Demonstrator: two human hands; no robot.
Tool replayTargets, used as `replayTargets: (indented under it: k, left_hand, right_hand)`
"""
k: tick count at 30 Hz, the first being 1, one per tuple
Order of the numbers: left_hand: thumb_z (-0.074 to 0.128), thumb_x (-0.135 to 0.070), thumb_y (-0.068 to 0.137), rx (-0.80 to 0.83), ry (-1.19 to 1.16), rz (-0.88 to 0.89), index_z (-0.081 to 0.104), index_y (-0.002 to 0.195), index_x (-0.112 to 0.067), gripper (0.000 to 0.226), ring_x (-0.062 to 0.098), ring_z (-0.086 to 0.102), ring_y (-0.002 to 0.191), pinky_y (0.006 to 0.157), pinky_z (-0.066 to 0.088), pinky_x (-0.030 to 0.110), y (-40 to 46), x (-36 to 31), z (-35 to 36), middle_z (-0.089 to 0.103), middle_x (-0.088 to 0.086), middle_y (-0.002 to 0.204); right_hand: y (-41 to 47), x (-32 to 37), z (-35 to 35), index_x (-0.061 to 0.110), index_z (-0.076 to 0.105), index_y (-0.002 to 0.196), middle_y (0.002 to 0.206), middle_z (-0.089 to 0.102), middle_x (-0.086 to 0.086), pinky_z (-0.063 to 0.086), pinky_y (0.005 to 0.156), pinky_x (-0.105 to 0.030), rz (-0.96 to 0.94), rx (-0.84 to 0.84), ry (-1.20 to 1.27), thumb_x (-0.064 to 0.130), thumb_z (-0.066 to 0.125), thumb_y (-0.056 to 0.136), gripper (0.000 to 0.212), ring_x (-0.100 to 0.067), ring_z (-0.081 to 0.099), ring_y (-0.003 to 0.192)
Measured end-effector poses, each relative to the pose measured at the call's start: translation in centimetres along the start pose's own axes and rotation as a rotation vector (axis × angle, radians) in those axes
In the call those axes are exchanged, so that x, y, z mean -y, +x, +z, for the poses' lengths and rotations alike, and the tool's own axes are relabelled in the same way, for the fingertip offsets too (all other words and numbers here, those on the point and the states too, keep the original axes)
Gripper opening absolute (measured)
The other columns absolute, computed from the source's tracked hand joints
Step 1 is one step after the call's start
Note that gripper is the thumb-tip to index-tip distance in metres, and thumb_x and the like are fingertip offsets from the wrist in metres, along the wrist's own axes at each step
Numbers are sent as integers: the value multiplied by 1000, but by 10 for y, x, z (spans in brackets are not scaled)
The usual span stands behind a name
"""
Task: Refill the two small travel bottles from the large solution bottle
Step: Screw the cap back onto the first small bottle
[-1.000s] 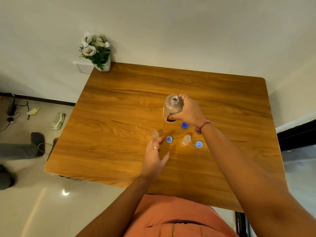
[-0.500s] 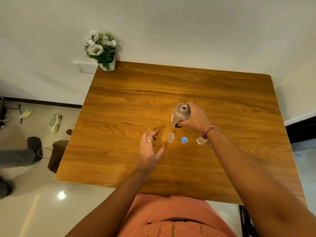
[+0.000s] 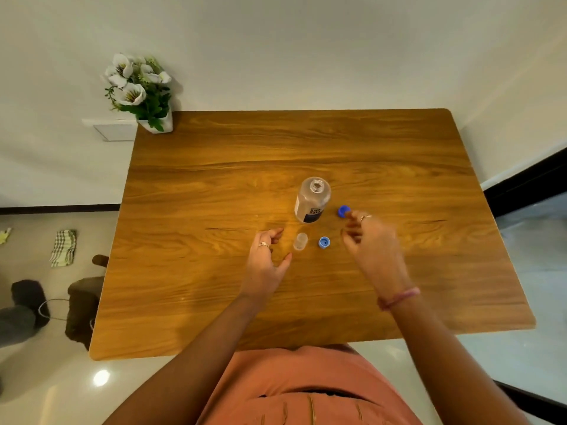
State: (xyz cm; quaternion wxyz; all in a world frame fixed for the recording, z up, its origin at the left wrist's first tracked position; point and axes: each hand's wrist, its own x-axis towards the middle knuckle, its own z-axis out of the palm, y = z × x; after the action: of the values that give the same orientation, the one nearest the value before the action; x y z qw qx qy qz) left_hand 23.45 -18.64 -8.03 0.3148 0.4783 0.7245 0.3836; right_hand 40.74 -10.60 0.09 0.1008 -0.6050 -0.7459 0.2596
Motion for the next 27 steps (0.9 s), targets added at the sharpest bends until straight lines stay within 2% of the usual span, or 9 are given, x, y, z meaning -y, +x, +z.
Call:
replayTargets:
  k: [4, 8, 12, 16, 23, 27]
  left_hand:
    - [75, -16, 79, 130, 72, -115, 43, 136, -15, 65, 8, 44, 119, 101, 39, 21, 11, -5, 11, 48, -3, 129]
    - [74, -14, 79, 203, 108, -129, 41, 138, -14, 68, 12, 43, 126, 101, 33, 19, 22, -8, 21, 47, 1, 137]
    - [73, -9, 79, 227, 108, -134, 45, 136, -14, 64, 14, 46, 126, 104, 37, 23, 30, -7, 28, 50, 3, 137]
    - [72, -8, 79, 223, 158, -159, 48, 133, -16, 60, 14, 47, 126, 107, 40, 31, 34, -5, 34, 53, 2, 135]
    - [70, -11, 82, 223, 196, -153, 56, 124, -14, 44, 15, 50, 119, 96, 36, 19, 35, -3, 35, 59, 3, 126]
    - [73, -14, 80, 197, 163, -136, 60, 119, -12, 42, 15, 55, 112, 94, 40, 21, 34, -2, 34, 62, 3, 120]
  right_hand:
    - [-18, -10, 42, 9, 42, 135, 124, 55, -11, 50, 89, -31, 99, 154, -83, 17, 55, 92, 45, -20, 59, 102]
    - [-12, -8, 65, 8, 28, 143, 142, 38, -12, 41, 96, -31, 105, 149, -156, 20, 50, 95, 54, -25, 51, 118]
    - [1, -10, 78, 8, 25, 145, 144, 36, -12, 44, 96, -33, 103, 149, -163, 21, 50, 95, 58, -26, 51, 120]
    - [10, -14, 83, 7, 30, 142, 139, 43, -13, 46, 94, -32, 100, 145, -203, 19, 50, 95, 53, -25, 54, 117]
    - [14, -20, 83, 9, 43, 133, 128, 53, -11, 48, 89, -32, 90, 163, -222, 18, 49, 95, 40, -24, 57, 112]
    - [11, -20, 78, 10, 48, 129, 126, 55, -9, 48, 89, -30, 59, 148, -180, 19, 50, 95, 36, -22, 57, 110]
